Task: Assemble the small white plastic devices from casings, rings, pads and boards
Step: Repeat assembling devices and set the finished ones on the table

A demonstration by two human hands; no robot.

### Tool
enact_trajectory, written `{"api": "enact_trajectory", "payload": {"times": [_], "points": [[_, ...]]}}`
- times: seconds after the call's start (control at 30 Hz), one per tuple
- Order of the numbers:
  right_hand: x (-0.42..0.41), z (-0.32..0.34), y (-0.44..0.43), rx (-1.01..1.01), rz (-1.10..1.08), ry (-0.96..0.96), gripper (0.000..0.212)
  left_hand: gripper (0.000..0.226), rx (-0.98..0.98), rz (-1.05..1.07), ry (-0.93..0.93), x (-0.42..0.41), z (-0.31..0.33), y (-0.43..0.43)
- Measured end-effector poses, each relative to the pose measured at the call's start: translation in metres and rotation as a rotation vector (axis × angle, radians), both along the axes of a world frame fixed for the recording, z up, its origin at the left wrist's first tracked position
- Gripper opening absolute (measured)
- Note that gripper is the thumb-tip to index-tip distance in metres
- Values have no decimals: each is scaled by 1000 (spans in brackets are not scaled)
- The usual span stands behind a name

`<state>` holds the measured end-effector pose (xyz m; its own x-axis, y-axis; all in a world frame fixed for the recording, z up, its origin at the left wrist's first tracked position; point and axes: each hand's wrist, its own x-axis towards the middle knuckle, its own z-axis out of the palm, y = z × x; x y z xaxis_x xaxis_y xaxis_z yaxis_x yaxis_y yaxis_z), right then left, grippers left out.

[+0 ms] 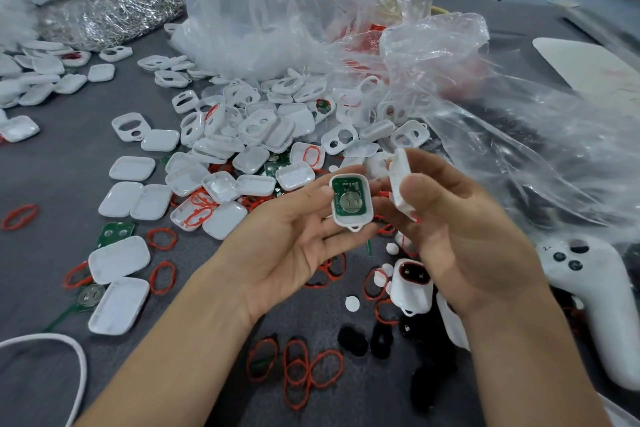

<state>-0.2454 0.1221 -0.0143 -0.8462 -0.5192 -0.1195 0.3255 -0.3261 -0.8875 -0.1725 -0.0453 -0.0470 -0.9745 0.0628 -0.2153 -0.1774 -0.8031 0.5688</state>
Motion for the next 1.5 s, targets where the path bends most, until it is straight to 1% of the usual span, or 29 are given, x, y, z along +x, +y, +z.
{"api": "enact_trajectory", "payload": {"times": [0.13,0.23,0.33,0.63,0.77,0.9,1.1,1.5], "points": [[-3,-2,-1,64,-130,-44,45,42,-25,13,-36,-1,0,-2],[-1,-2,-2,65,-159,-53,41,39,-69,37,-48,-2,0,-2],[-1,-2,-2,67,-146,-51,43,38,-113,52,-57,-1,0,-2],[1,1,-3,74,-91,-57,55,42,-134,64,-59,-1,2,1],[1,1,-4,77,-91,-58,54,40,-154,76,-63,-2,2,2],[2,-1,-5,81,-77,-58,58,36,-198,69,-71,-2,1,2],[1,0,-5,84,-85,-59,52,39,-177,73,-83,-2,2,1],[1,-2,-4,86,-64,-39,58,38,-243,96,-93,-2,0,2]]}}
